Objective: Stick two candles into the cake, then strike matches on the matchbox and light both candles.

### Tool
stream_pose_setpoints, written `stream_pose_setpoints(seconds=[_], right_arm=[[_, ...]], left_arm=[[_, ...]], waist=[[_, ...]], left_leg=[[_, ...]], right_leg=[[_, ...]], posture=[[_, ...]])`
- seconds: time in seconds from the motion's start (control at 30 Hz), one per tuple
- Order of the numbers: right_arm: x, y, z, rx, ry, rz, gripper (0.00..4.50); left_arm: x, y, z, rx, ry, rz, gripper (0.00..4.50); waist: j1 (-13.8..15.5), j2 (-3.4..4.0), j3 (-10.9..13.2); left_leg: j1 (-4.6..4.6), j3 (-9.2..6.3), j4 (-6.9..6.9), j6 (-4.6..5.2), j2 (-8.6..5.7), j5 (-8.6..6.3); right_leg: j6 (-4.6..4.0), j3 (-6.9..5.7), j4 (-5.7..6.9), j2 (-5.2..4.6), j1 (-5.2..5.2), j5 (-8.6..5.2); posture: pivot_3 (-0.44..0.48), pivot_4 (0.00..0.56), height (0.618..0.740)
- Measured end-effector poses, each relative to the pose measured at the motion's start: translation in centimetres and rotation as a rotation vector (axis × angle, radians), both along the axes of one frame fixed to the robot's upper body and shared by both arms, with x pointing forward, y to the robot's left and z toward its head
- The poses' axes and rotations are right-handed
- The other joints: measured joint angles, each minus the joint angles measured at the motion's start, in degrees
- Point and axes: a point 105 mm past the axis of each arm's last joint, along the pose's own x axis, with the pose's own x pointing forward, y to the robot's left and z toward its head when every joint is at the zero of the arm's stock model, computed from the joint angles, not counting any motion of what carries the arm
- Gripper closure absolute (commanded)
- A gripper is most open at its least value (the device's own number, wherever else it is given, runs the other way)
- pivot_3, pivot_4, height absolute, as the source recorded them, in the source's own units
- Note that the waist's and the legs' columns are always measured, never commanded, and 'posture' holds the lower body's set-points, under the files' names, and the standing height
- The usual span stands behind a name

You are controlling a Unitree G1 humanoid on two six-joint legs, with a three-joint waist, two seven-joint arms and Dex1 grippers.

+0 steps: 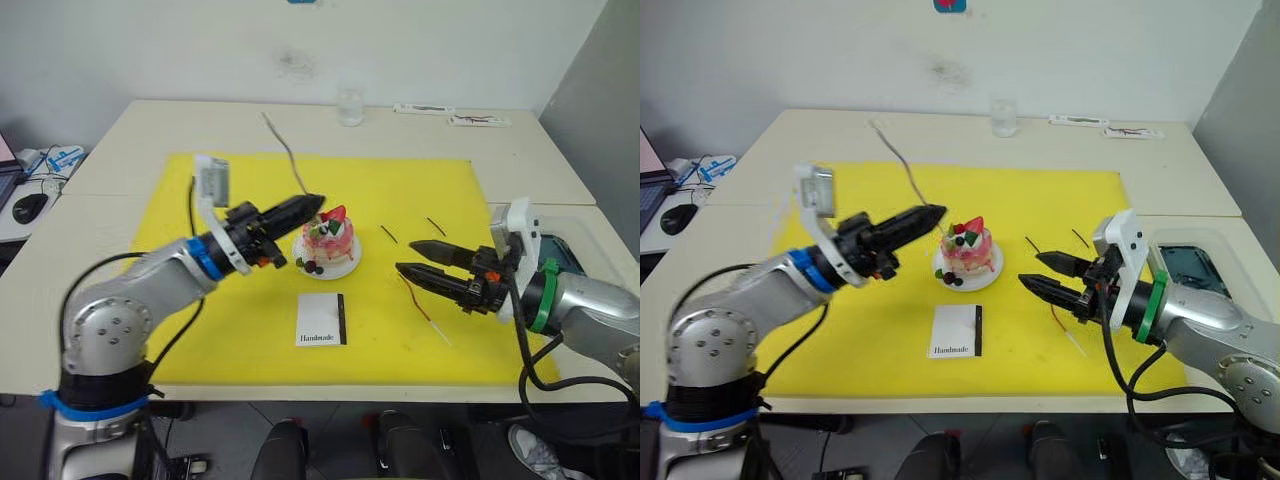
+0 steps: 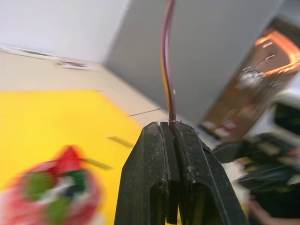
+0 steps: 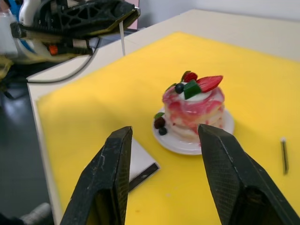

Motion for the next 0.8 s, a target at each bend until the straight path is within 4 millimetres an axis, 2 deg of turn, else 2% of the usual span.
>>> stream_pose_setpoints(seconds=[0.17,0.23,0.27,0.33,0.4,0.57,0.8], right_arm=[[-0.2,2.0,1.6,-0.04,-0.115,0.108,2.22],[-0.3,2.4,1.6,-0.052,-0.123,0.134,2.22],[-0.4,2.6,1.6,-0.054,-0.123,0.148,2.03],[-0.5,2.8,1.4,-0.068,-0.124,0.167,1.62],[-0.4,2.9,1.0,-0.101,-0.131,0.166,0.94],[0.0,2.5,-0.1,-0.161,-0.141,0.145,0.94],[0.1,2.5,-0.6,-0.158,-0.143,0.129,0.94]], left_arm=[[3.1,4.5,-1.0,0.105,-0.066,0.202,4.5],[3.7,5.1,-1.8,0.136,-0.065,0.214,4.5],[3.8,5.2,-2.1,0.147,-0.063,0.212,4.5],[4.4,4.8,-2.6,0.153,-0.063,0.19,4.5],[4.7,3.8,-2.7,0.159,-0.07,0.151,4.5],[4.8,1.3,-3.1,0.153,-0.09,0.061,4.5],[5.6,0.4,-4.0,0.149,-0.076,0.015,4.5]], waist=[[0.1,0.0,0.0],[0.2,-0.01,0.0],[0.3,-0.01,0.0],[0.6,-0.02,0.0],[0.6,-0.03,0.0],[0.3,-0.03,0.0],[0.1,-0.03,0.0]], left_leg=[[-0.2,-0.01,0.04,0.0,0.0,0.0],[-0.34,-0.02,0.04,0.0,0.0,0.0],[-0.45,-0.02,0.04,0.0,-0.01,0.0],[-0.5,-0.05,0.04,-0.01,-0.02,0.0],[-0.53,-0.07,0.04,-0.01,-0.01,0.0],[-0.5,-0.07,0.02,-0.01,0.0,0.0],[-0.42,-0.07,0.06,0.0,0.01,0.0]], right_leg=[[0.02,-0.02,0.0,-0.01,-0.15,0.02],[0.12,-0.03,0.0,-0.03,-0.28,0.08],[0.25,-0.04,0.01,-0.05,-0.38,0.16],[0.27,-0.12,0.01,-0.08,-0.39,0.18],[0.27,-0.13,-0.02,-0.09,-0.41,0.18],[0.26,-0.14,0.04,-0.07,-0.42,0.17],[0.31,-0.13,0.14,-0.03,-0.39,0.2]], posture=[[0.0,0.15,0.74],[0.0,0.15,0.74],[0.0,0.15,0.74],[0.0,0.15,0.74],[0.0,0.15,0.74],[0.0,0.15,0.74],[0.0,0.15,0.74]])
